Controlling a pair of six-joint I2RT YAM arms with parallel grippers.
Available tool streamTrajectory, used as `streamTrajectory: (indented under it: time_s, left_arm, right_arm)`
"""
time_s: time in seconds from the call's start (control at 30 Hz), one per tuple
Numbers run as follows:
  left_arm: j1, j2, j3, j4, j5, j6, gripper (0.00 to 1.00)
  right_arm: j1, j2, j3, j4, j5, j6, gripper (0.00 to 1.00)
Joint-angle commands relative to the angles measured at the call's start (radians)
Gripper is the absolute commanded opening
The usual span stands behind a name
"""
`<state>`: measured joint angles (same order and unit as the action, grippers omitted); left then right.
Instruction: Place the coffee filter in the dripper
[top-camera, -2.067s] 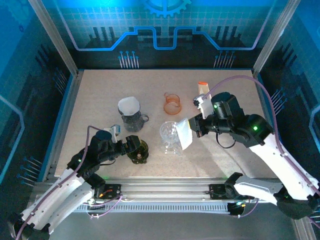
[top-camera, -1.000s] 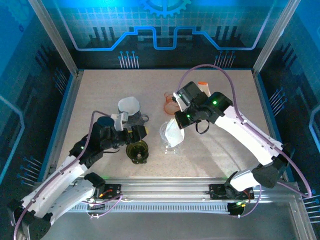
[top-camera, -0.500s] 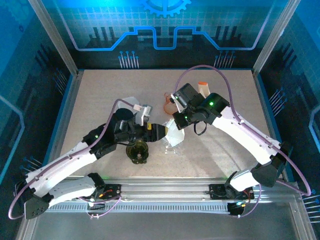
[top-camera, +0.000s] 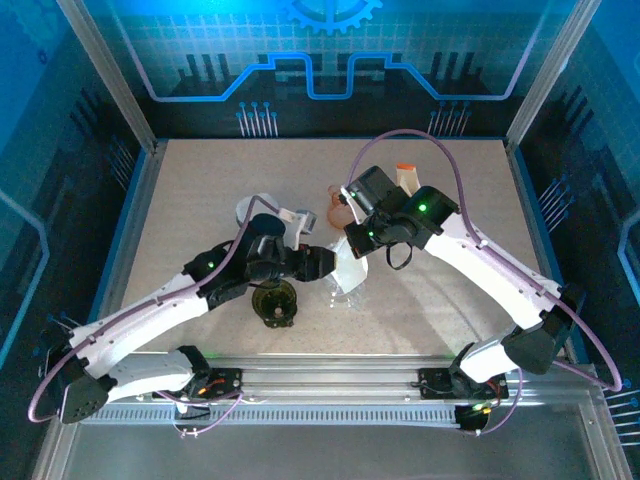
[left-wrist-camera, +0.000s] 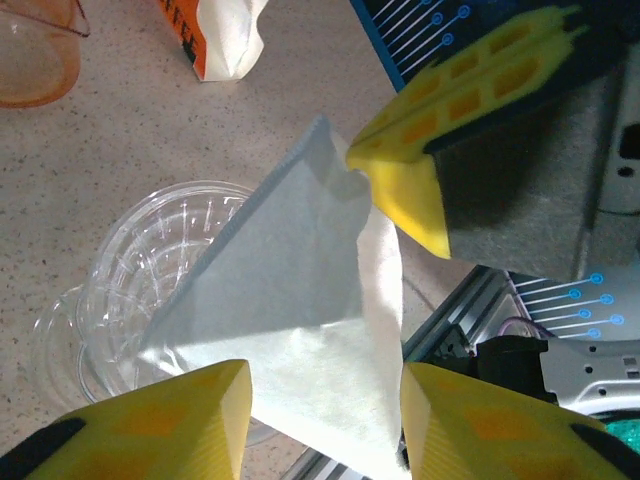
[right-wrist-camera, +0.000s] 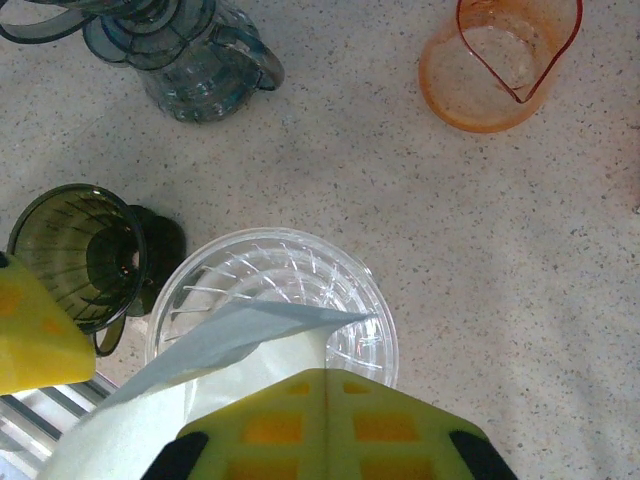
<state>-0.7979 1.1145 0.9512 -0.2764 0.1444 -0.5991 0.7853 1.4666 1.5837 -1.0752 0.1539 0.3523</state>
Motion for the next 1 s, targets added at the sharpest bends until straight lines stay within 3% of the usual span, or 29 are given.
streamTrajectory:
  time_s: [0.0, 0.13, 0.3, 0.43, 0.77, 0.97]
  left_arm:
    - [-0.007, 0.003, 0.029, -0.036, -0.050, 0.007, 0.42]
    - [-0.006, 0.003, 0.029, -0.059, -0.070, 0.010, 0.41]
    - [-0.003, 0.003, 0.010, -0.063, -0.077, -0.002, 0.41]
    - [0.003, 0.000, 0.003, -0.059, -0.075, -0.007, 0.41]
    - [0.005, -0.008, -0.013, -0.058, -0.087, -0.020, 0.48]
    - [0.009, 0.001, -0.026, -0.074, -0.098, -0.027, 0.42]
  right_arm:
    - [0.012, -0.018, -0.014, 0.010, 0.011, -0.013, 0.00]
    - [0.012, -0.035, -0.038, 0.029, 0.016, -0.015, 0.09]
    - [0.011, -0.087, -0.109, 0.100, 0.007, -0.027, 0.40]
    - [0.012, -0.114, -0.156, 0.139, -0.005, -0.032, 0.51]
    - [0.015, -0.133, -0.227, 0.204, -0.013, -0.039, 0.56]
    - [0.023, -0.141, -0.278, 0.224, 0.008, -0.035, 0.44]
